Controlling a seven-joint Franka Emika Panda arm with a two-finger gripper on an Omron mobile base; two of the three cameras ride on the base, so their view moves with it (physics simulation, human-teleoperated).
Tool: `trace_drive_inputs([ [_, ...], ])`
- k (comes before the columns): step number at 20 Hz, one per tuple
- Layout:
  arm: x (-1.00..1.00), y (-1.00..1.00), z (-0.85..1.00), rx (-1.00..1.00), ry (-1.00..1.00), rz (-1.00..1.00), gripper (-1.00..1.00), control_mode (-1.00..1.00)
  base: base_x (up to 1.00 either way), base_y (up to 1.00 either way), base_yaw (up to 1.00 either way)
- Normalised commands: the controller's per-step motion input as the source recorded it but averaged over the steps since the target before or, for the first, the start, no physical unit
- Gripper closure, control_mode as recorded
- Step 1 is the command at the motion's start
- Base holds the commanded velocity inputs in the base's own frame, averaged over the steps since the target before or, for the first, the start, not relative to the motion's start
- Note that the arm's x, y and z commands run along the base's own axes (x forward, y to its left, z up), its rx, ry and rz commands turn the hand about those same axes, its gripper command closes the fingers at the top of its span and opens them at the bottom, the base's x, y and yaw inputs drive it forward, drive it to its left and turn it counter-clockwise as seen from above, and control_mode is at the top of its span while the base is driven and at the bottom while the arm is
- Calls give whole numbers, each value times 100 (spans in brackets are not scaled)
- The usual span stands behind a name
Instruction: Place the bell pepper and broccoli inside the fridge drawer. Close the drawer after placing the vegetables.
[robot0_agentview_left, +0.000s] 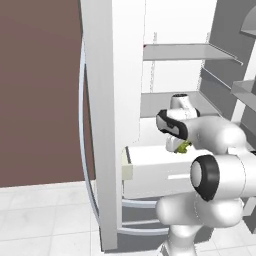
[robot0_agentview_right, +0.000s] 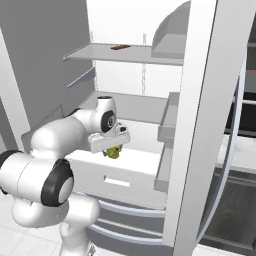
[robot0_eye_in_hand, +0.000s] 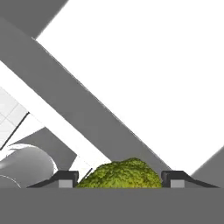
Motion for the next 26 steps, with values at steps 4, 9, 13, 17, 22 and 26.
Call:
trace_drive_inputs([
  [4, -23, -1, 15, 0, 6, 18, 100, -100, 0, 0, 0],
  [9, 100, -1, 73, 5, 2, 18, 100, -100, 0, 0, 0],
  [13, 93, 0, 31, 3, 2, 16, 100, -100, 0, 0, 0],
  [17, 39, 0, -30, 0, 0, 16, 100, -100, 0, 0, 0],
  [22, 2, 0, -65, 0, 0, 16, 100, -100, 0, 0, 0],
  [26, 1, 0, -57, 0, 0, 16, 100, -100, 0, 0, 0],
])
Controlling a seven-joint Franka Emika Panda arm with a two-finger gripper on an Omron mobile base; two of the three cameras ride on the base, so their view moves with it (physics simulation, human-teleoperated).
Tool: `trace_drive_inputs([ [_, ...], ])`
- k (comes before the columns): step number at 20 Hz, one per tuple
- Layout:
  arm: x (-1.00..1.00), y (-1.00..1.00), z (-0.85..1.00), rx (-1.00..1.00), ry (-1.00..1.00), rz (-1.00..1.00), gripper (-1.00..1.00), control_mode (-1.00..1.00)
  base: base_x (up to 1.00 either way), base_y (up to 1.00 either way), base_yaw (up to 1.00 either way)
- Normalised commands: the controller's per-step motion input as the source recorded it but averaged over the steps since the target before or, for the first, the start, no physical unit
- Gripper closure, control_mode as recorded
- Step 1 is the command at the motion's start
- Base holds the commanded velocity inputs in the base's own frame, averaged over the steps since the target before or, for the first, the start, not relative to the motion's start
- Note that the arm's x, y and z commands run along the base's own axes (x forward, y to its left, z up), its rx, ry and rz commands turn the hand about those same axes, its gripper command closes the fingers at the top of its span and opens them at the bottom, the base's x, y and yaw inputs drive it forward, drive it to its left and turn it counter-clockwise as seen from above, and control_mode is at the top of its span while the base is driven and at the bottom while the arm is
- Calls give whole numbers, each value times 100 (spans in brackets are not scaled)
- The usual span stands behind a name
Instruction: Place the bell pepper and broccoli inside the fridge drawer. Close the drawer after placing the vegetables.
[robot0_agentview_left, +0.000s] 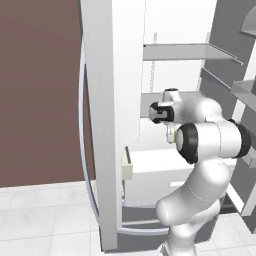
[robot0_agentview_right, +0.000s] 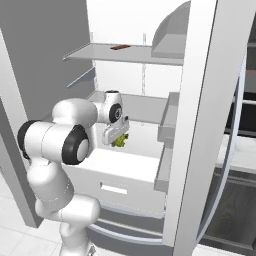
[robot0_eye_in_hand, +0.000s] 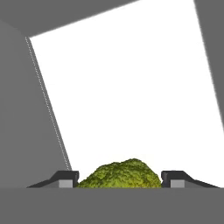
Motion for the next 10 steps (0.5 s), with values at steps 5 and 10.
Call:
trace_drive_inputs([
  [5, 0, 0, -63, 0, 0, 12, 100, -100, 0, 0, 0],
  [10, 0, 0, -54, 0, 0, 5, 100, -100, 0, 0, 0],
])
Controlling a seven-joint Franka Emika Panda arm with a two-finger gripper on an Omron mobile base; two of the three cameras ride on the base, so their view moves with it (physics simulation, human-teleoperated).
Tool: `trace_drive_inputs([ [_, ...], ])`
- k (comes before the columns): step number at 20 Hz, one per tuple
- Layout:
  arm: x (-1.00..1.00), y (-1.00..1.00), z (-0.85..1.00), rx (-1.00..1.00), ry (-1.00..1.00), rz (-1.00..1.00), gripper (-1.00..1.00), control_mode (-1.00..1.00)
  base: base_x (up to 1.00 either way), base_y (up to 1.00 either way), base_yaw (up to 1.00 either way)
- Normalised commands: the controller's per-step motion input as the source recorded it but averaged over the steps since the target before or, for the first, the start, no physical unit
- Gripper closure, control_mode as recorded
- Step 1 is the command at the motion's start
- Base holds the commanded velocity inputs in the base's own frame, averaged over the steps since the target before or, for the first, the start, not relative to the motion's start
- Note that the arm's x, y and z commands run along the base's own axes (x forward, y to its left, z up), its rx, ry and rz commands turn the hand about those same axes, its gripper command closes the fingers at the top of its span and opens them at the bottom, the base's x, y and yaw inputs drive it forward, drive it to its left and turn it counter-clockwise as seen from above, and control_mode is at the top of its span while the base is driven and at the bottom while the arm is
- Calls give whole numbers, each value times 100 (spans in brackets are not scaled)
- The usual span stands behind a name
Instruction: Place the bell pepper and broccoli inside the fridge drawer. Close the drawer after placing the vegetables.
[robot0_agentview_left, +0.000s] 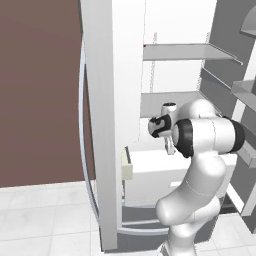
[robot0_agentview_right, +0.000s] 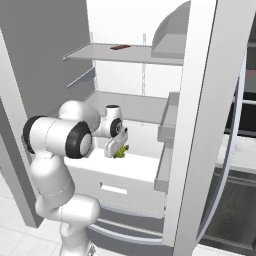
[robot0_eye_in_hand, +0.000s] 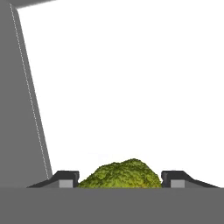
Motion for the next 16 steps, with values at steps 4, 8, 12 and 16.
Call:
trace_drive_inputs([
  [4, 0, 0, -34, 2, 0, 2, 100, -100, 0, 0, 0],
  [8, 0, 0, -32, 2, 0, 1, 100, -100, 0, 0, 0],
  [12, 0, 0, -38, 2, 0, 0, 100, -100, 0, 0, 0],
  [16, 0, 0, -31, 2, 0, 0, 100, -100, 0, 0, 0],
])
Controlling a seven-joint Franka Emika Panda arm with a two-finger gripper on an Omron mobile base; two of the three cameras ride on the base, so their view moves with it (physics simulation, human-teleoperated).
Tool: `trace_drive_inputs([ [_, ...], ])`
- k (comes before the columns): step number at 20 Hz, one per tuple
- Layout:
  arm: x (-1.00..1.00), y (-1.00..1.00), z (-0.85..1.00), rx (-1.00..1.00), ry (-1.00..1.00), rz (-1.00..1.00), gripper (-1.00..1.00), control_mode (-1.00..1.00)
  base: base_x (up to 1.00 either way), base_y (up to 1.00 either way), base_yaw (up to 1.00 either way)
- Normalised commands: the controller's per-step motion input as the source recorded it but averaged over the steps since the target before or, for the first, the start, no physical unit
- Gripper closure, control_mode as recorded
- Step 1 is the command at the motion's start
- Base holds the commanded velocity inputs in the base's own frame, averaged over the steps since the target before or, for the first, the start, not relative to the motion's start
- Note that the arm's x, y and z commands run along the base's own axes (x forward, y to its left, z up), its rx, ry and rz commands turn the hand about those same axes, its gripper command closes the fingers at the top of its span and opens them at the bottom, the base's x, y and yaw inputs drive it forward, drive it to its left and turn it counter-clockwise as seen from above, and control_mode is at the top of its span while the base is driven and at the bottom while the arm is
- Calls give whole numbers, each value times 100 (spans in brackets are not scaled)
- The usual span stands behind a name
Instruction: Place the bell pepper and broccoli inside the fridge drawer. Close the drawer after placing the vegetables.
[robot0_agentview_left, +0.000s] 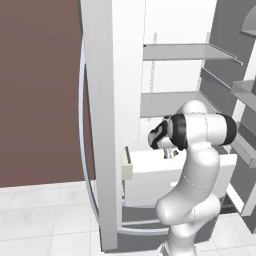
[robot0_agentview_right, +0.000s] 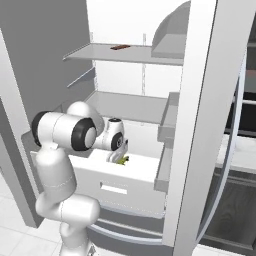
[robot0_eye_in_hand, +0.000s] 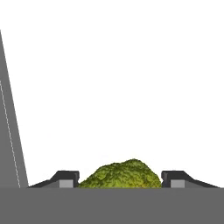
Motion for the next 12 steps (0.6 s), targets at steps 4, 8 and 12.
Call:
trace_drive_inputs([
  [4, -17, 0, -10, 3, -11, 0, -100, -100, 0, 0, 0],
  [8, -2, 0, 10, 0, -24, 0, -100, -100, 0, 0, 0],
  [12, 0, 0, 28, 0, -28, 0, -100, -100, 0, 0, 0],
])
